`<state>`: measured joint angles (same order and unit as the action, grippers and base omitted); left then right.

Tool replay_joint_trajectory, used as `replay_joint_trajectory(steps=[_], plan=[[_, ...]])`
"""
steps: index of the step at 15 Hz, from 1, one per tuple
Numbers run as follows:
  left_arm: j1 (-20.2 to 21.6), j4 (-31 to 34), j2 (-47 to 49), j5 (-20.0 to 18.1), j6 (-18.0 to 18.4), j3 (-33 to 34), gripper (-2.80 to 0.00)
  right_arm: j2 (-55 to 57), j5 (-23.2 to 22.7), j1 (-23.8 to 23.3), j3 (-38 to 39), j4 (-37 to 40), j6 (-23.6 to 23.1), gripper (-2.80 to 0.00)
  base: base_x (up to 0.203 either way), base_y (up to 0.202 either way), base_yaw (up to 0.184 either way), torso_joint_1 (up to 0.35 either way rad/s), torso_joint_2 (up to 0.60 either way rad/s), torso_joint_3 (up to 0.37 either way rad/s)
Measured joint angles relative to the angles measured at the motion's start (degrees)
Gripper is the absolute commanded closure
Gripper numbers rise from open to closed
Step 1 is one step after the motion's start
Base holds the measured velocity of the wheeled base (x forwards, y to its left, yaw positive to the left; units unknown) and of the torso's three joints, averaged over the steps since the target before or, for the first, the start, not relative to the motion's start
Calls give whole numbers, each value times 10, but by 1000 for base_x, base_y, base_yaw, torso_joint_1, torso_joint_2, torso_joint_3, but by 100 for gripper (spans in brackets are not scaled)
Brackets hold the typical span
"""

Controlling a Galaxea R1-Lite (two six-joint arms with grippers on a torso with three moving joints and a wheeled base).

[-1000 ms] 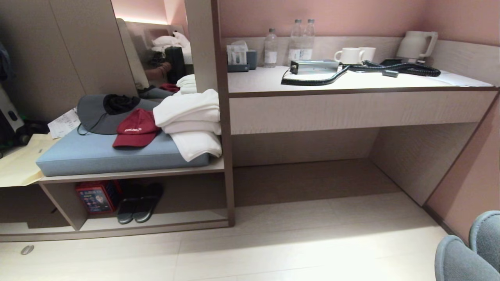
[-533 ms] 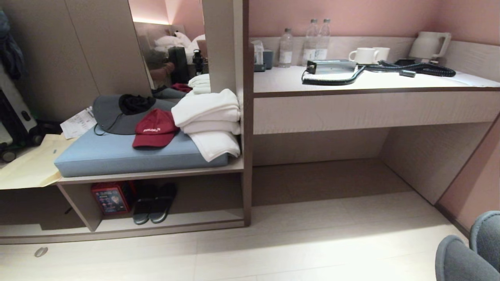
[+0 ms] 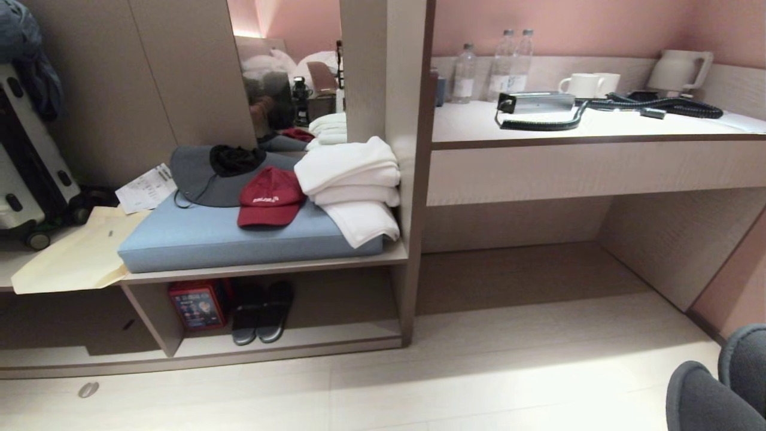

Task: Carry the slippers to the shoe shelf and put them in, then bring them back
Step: Place the slippers into the shoe cabinet

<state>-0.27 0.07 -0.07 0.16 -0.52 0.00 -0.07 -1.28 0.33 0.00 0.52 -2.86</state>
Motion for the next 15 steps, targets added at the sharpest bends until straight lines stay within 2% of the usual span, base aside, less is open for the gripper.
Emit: replay_joint_trajectory(steps=[15], plan=[[0, 0, 0, 0, -1, 0, 0, 0, 0, 0, 0, 0, 0, 0, 0, 194, -2, 4, 2, 2]])
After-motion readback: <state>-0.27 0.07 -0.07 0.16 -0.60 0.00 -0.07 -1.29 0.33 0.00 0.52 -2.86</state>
